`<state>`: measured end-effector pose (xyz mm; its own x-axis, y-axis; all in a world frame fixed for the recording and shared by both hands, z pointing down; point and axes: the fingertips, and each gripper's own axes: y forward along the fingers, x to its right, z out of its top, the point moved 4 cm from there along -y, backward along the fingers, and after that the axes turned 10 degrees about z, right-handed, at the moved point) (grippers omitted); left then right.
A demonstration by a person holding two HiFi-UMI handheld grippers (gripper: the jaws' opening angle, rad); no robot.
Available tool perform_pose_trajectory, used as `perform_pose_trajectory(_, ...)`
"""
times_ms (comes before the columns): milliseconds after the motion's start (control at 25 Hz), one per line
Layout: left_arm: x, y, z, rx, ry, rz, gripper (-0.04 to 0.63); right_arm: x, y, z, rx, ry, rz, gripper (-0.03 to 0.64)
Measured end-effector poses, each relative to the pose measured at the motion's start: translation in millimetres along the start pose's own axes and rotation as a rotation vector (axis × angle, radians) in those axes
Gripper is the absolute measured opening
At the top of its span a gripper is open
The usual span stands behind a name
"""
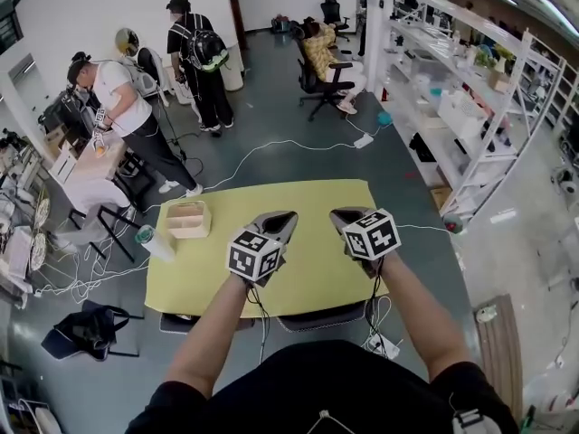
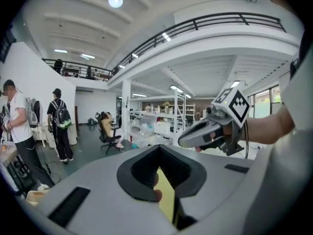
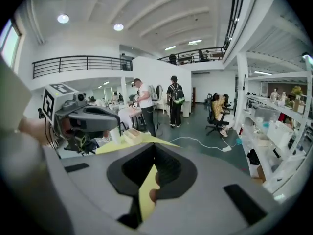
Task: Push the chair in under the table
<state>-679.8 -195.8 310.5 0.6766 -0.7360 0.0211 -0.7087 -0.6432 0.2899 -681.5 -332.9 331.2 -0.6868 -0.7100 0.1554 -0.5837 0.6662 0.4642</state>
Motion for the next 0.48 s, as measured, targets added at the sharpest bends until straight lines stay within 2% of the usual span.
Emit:
perform_pose_trajectory(160, -22.6, -27.4, 48.6, 0.141, -0.079, 0.052, 0.009, 7.5, -25.5, 38.9, 0.152, 0.034, -0.034, 0.015)
perform_pose_trajectory(280, -37.5, -48.8, 74.1, 0.231, -0.105, 0.096, 0.009, 7.8, -44.1, 62.4, 0.264, 0.056, -0.052, 0.015)
perform_pose_trajectory(480, -52.6, -63.2, 88.7, 0.282, -0.123, 0.131, 0.009, -1.6, -56.1, 85.4, 0.364, 0.033, -0.073, 0.015)
